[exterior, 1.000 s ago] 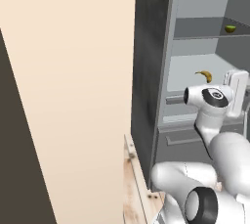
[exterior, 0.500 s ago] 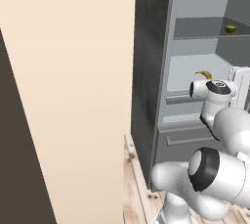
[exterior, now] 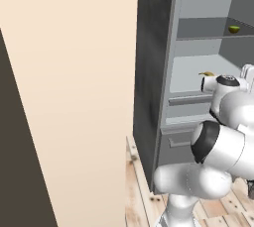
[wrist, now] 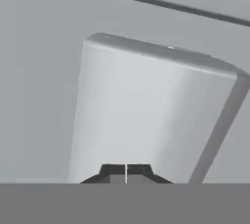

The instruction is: Retrieve the kiwi and banana from the fridge and place them into the bowl on the dining table.

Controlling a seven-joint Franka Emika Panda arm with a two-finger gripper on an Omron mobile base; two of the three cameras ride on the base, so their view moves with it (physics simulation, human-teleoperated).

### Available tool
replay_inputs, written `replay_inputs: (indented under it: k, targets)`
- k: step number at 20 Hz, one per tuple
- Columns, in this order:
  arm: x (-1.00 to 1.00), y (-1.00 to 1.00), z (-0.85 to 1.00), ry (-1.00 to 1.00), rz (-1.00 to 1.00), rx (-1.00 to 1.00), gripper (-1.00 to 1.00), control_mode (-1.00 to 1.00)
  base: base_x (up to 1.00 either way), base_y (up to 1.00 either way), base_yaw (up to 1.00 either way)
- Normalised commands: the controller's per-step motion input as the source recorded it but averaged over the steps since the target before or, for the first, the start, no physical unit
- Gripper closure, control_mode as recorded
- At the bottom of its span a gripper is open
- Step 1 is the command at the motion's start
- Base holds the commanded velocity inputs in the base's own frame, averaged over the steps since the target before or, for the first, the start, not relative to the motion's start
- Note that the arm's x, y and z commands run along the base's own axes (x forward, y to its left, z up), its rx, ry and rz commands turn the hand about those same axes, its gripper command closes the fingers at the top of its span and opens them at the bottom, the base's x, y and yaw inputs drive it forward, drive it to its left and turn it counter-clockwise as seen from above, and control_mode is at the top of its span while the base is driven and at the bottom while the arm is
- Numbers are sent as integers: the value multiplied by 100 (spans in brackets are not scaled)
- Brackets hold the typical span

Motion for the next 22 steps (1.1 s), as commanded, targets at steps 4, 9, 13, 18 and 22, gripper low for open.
replay_inputs:
  k: [4, 9, 13, 18, 22]
  targets:
    - [0, -46, 0, 0, -12, 0, 100, -100, 0, 0, 0]
    - [0, -66, -5, 0, -12, 0, 100, -100, 0, 0, 0]
    - [1, -100, -26, -2, -9, 0, 100, -100, 0, 0, 0]
    - [2, -100, -33, -3, -4, 3, 100, -100, 0, 0, 0]
    - [-31, -77, -12, -13, 0, 4, 100, -100, 0, 0, 0]
